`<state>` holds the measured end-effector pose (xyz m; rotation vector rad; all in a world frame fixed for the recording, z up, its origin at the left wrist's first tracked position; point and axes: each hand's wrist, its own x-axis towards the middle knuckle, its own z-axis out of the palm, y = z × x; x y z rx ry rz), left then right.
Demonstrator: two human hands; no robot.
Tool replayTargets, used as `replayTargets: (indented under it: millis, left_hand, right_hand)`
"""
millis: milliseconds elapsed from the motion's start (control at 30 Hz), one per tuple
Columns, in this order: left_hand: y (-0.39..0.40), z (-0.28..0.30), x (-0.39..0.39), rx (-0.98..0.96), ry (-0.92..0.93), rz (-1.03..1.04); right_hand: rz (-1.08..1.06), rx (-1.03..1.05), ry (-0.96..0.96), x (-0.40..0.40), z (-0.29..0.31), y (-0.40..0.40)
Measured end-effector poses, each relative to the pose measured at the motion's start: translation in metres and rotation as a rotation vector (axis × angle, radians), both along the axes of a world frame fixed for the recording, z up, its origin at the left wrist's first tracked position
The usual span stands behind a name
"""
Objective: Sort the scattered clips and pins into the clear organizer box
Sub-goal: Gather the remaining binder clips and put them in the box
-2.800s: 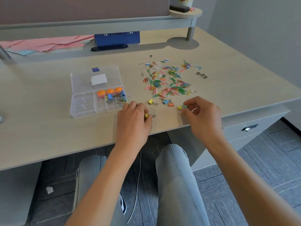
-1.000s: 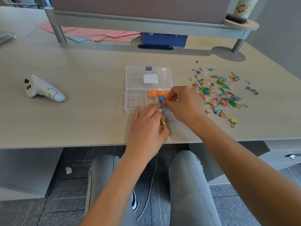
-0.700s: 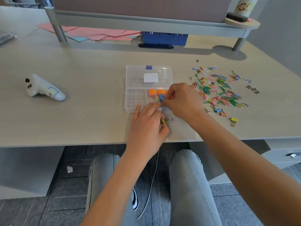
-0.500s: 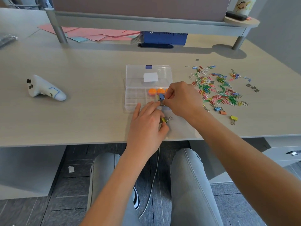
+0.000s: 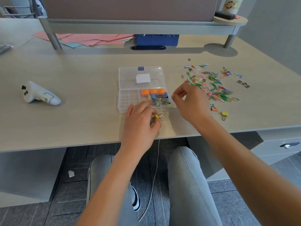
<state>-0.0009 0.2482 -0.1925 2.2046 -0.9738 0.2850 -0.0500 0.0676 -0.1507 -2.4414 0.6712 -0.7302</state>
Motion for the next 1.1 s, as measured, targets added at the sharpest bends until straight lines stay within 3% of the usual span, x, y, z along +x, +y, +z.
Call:
replayTargets:
  millis: [167, 333, 633, 933, 1100]
  left_hand:
    - [-0.007, 0.004, 0.006, -0.098, -0.056, 0.129]
    - [-0.020, 0.011, 0.020, -0.054, -0.050, 0.173]
    - [-0.033, 0.010, 0.030, 0.031, 0.027, 0.192]
    - [-0.026, -0.001, 0.016, 0.059, -0.083, 0.195]
    - [-0.024, 0.000, 0.012, 0.143, -0.118, 0.210]
  right_hand:
    - [-0.178, -0.223, 0.201, -0.027, -0.013, -0.020]
    - [-0.253, -0.332, 0.329, -0.034, -0.022, -0.025]
    - [-0.169, -0.221, 0.227, -0.035, -0.024, -0.016]
    - [-0.150, -0.168, 0.191, -0.033, -0.023, -0.010]
    - [-0.097, 0.033, 0.135, -0.030, -0.018, -0.008]
